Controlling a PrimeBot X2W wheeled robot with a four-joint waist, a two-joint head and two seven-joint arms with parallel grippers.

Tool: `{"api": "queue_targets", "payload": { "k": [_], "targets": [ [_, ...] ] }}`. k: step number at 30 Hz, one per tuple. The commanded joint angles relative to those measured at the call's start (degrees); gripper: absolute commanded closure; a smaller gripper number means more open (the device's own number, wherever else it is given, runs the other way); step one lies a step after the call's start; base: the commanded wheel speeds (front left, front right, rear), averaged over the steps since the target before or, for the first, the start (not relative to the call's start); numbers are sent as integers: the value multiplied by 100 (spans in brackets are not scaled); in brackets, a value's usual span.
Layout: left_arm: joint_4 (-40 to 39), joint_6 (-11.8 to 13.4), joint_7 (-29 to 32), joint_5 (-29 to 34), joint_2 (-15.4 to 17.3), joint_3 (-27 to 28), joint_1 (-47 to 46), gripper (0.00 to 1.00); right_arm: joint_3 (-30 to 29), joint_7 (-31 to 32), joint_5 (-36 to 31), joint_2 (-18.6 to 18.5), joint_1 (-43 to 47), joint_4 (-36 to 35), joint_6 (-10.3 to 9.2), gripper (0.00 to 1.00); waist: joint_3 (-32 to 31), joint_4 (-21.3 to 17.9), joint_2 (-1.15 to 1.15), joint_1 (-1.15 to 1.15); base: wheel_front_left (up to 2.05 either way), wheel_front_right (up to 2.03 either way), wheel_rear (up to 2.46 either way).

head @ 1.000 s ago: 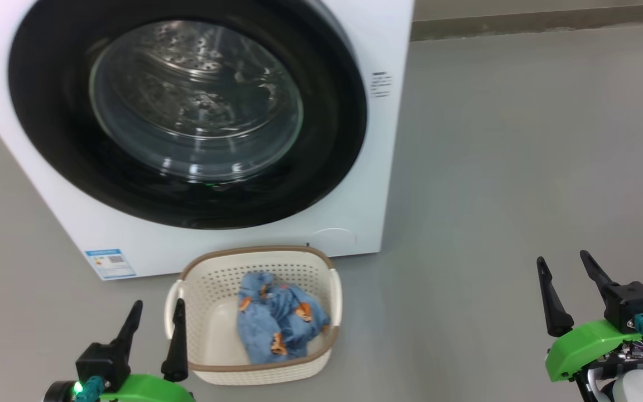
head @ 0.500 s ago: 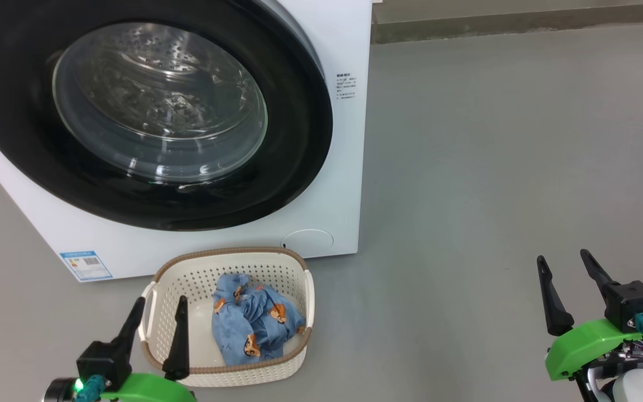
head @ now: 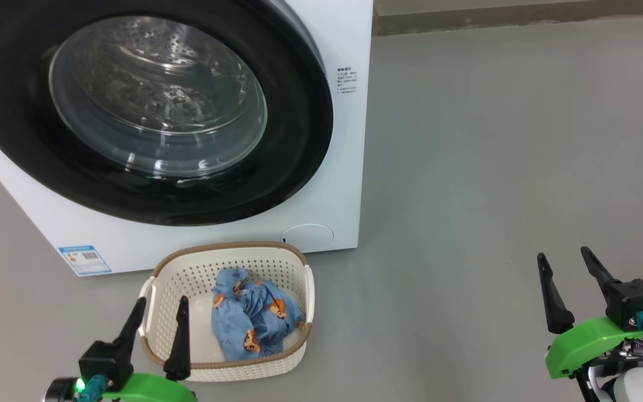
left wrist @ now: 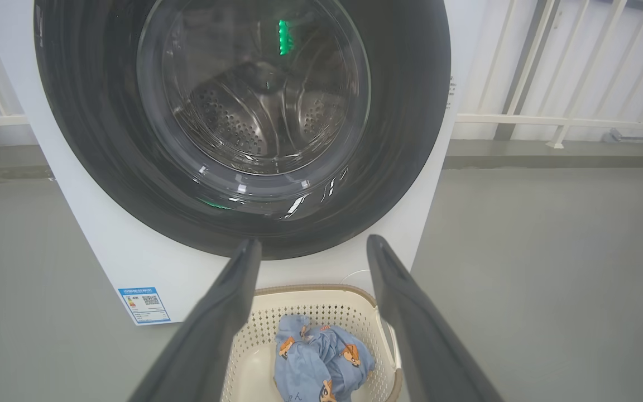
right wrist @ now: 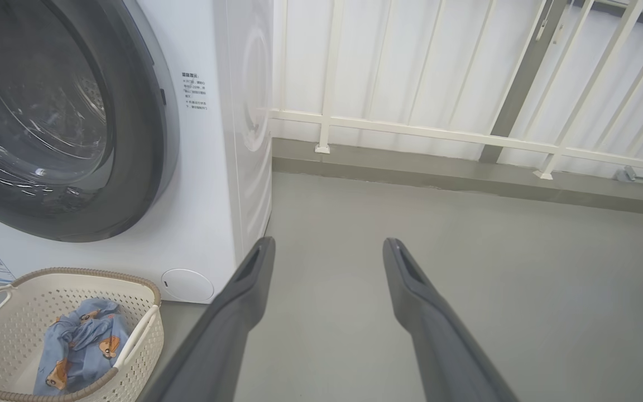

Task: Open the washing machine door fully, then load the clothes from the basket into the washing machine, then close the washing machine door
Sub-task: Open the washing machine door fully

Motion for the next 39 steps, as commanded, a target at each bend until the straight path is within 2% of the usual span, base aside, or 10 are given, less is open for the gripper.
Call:
{"api": "queue_targets", "payload": {
  "k": [1,13,16,23,24,25,26,28,34,39],
  "targets": [
    [-120,-18,-78,70,60,164,-178,0,84,-27,63,-76,-73,-159,42,0,16,9,0,0,0,0,0],
    [-183,-25,-78,108,43,151,-341,0,3,-5,270,-86,-327,-185,42,0,383,88,0,0,0,0,0],
    [-248,-12,-78,117,33,134,-438,0,5,-4,515,-103,-503,-130,42,0,569,118,0,0,0,0,0],
    [-390,-37,-78,121,14,110,-695,0,40,61,1756,-52,-1035,69,42,4,1034,207,0,0,0,0,0],
    [-404,-42,-78,126,11,101,-731,0,52,81,1976,-50,-1124,106,42,24,1094,224,0,0,0,0,0],
    [-418,-44,-78,133,8,91,-768,0,61,91,2189,-61,-1222,138,42,51,1155,242,0,0,0,0,0],
    [-430,-46,-78,139,4,78,-804,0,85,93,2362,-94,-1318,168,42,60,1211,263,0,0,0,0,0],
    [-450,-46,-78,145,-3,56,-870,0,133,121,2756,-126,-1513,243,42,100,1312,299,0,0,0,0,0],
    [-493,-49,-78,153,-23,-18,-1050,0,232,172,4001,-157,-2148,455,42,100,1608,405,0,0,0,0,0],
    [-537,-48,-78,173,-32,-63,-1184,0,173,756,5579,10,-2761,695,42,100,1819,496,0,0,0,0,0]
  ]
}}
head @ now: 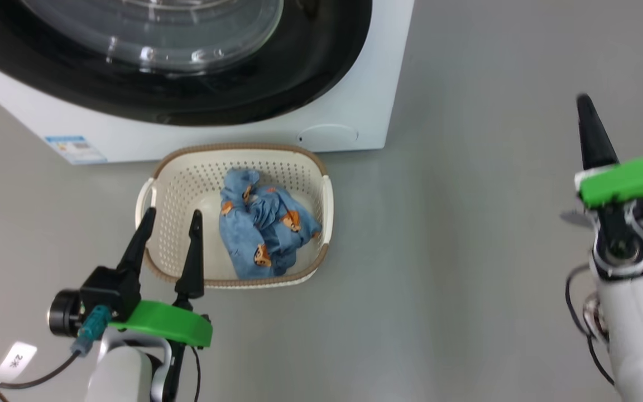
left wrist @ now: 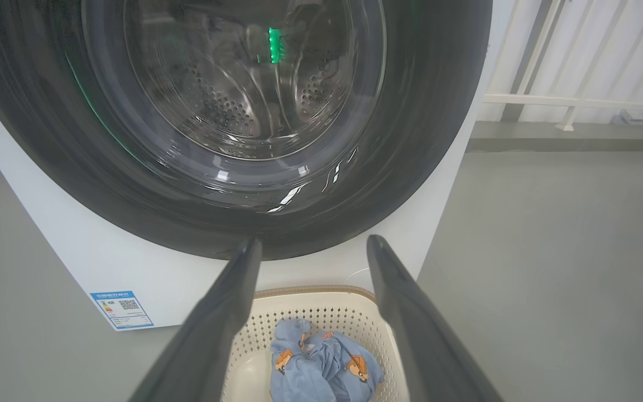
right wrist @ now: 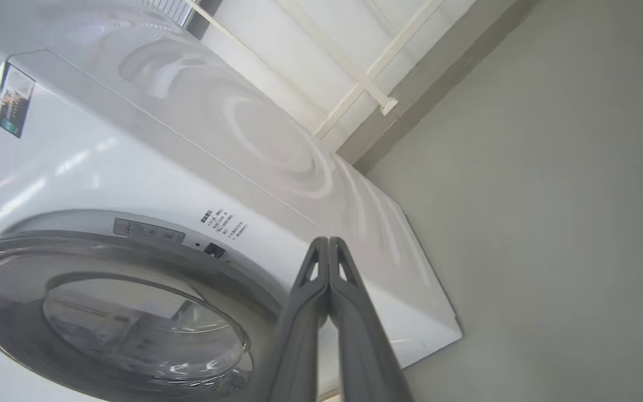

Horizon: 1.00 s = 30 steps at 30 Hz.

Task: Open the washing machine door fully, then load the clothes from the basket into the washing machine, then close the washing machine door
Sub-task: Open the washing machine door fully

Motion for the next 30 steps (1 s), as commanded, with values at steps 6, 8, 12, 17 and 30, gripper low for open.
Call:
{"api": "queue_targets", "payload": {
  "k": [6,8,12,17,30],
  "targets": [
    [-165,-31,-38,84,67,51,-249,0,-140,1088,1736,166,-898,375,42,100,267,257,0,-1,0,0,0],
    [-152,-23,-38,84,64,17,-259,0,-246,1473,2188,213,-1147,592,42,100,290,310,0,-1,0,0,0],
    [-130,-13,-38,72,60,-67,-265,0,-410,2173,2835,265,-1650,1162,42,100,319,413,0,-1,0,0,0],
    [-93,-20,-38,47,58,-165,-286,0,-607,2850,3424,252,-2336,1997,42,100,344,532,0,-1,0,0,0],
    [-94,-1,-38,-105,56,-476,-398,0,-466,3068,3419,106,-3855,3199,42,100,478,829,0,-1,0,0,0]
  ]
}}
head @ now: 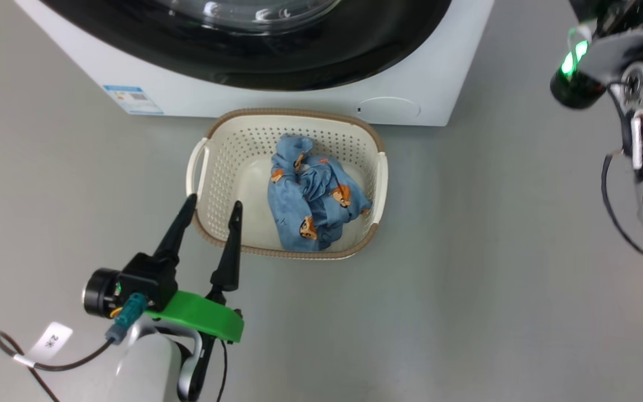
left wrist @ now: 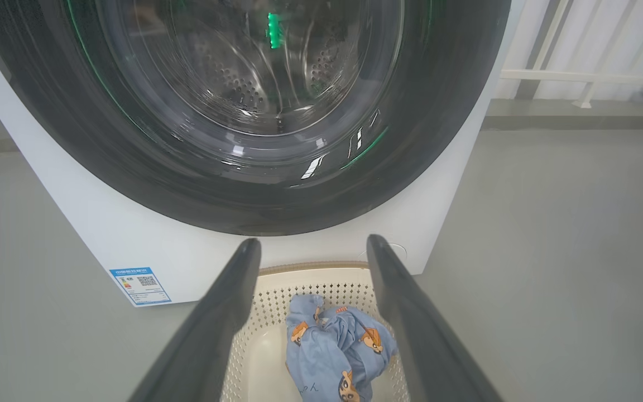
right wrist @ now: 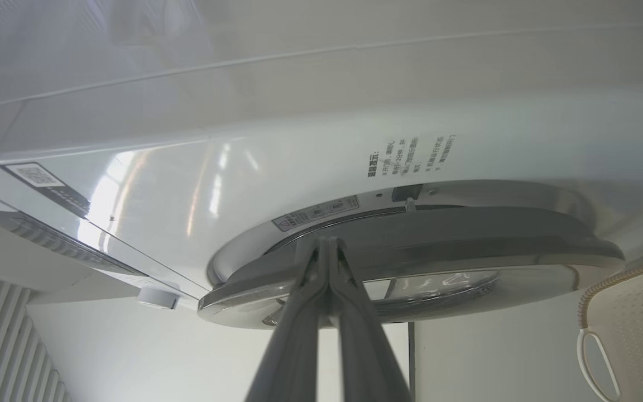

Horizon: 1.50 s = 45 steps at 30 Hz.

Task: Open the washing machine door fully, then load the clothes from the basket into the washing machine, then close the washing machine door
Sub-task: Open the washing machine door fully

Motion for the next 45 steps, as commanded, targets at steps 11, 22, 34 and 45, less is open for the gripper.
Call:
{"api": "queue_targets", "payload": {
  "k": [11,22,34,45],
  "targets": [
    [-205,102,-37,-332,93,-248,-331,0,311,-253,-400,8,-1106,671,43,100,267,432,0,0,0,0,0],
    [-281,226,-37,-597,93,-667,-524,0,649,-343,-839,-185,-1603,1252,43,100,450,817,0,0,0,0,0],
    [-355,335,-37,-744,93,-984,-582,0,829,-369,-1112,-317,-1745,1446,43,100,521,1050,0,0,0,0,0],
    [-345,393,-37,-801,93,-1072,-614,0,1051,-56,-1376,-317,-1721,1472,43,100,587,1089,0,0,0,0,0]
  ]
}}
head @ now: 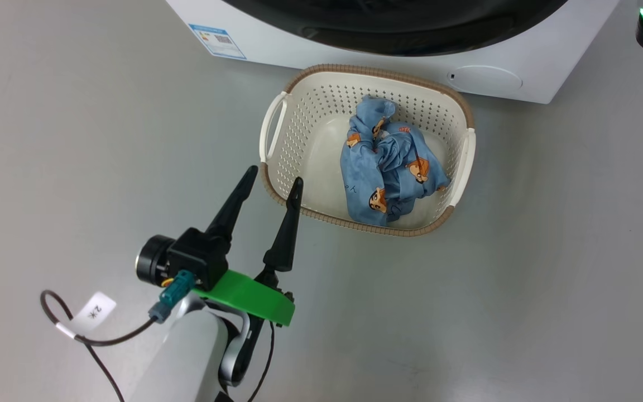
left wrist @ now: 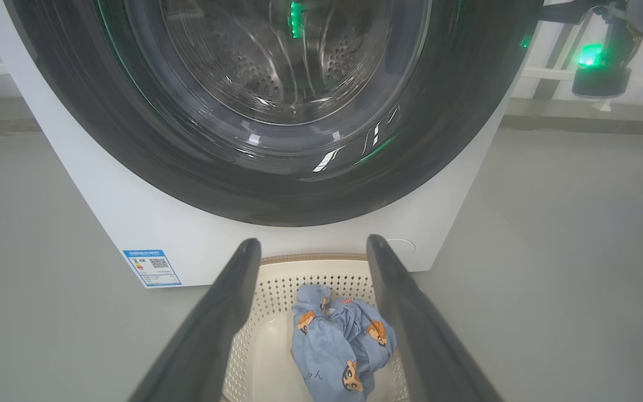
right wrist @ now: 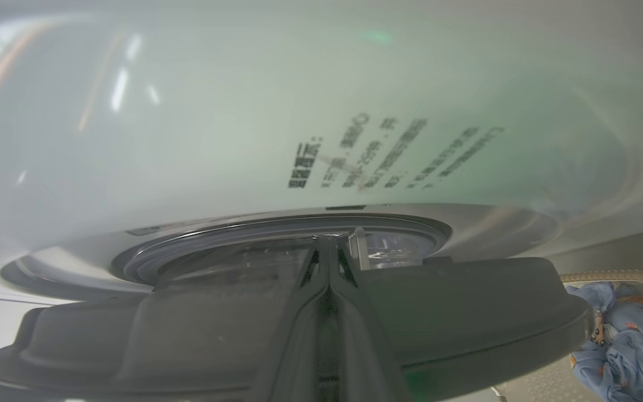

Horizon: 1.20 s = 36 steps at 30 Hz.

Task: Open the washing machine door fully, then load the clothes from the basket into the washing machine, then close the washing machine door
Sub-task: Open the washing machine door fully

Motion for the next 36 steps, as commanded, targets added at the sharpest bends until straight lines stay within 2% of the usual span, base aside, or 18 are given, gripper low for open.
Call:
{"api": "queue_targets", "payload": {
  "k": [1,14,21,36],
  "targets": [
    [-142,35,-37,-14,123,150,-105,0,68,155,-79,249,-72,-122,43,100,-5,-15,0,0,0,0,0],
    [-67,-8,-37,125,123,217,-73,0,149,922,-90,322,15,-134,43,100,-127,-166,0,0,0,0,0],
    [-39,-48,-37,190,122,291,-33,0,140,1429,42,393,303,-460,43,100,-213,-276,0,0,0,0,0],
    [27,-91,-37,388,122,480,51,0,146,2064,283,613,1136,-1239,43,100,-397,-531,0,0,0,0,0]
  ]
}}
